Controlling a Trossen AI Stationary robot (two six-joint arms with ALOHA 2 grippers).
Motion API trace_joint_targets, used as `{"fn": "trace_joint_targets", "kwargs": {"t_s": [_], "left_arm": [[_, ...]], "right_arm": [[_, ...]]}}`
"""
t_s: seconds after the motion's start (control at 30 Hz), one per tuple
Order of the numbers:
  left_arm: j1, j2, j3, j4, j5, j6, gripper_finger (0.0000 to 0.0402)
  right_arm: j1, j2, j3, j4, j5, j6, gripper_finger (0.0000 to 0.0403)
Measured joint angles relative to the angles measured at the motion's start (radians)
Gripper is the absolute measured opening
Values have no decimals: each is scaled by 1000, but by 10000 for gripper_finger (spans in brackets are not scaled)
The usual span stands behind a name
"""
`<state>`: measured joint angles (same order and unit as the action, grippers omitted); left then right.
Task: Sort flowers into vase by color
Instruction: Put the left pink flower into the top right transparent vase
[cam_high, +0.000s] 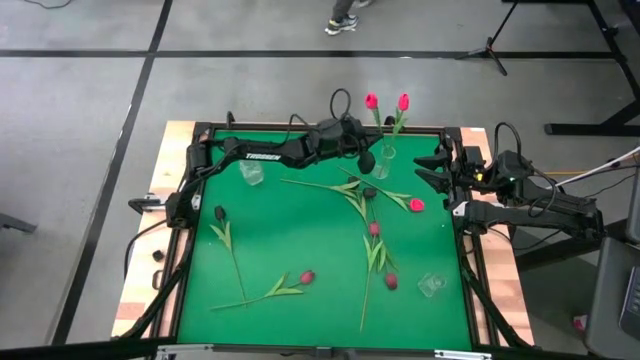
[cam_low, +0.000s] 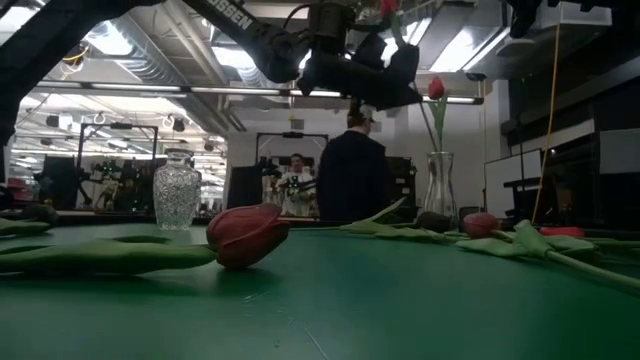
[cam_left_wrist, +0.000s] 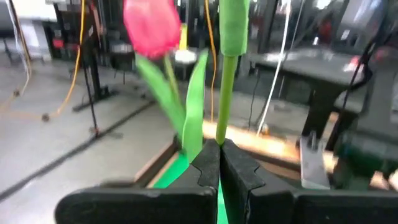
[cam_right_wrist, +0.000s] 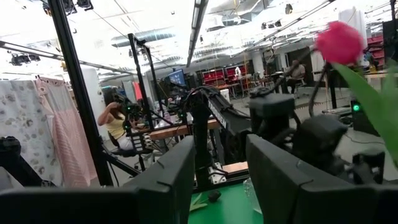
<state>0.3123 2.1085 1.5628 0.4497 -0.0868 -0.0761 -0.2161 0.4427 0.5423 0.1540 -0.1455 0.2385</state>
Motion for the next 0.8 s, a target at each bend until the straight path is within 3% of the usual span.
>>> {"fn": "trace_joint_targets", "kwargs": {"t_s": [0.8], "left_arm": [[-4,15,10,-13,30,-5,0]], "right_arm": [[0,0,0,1,7,1,145]]}}
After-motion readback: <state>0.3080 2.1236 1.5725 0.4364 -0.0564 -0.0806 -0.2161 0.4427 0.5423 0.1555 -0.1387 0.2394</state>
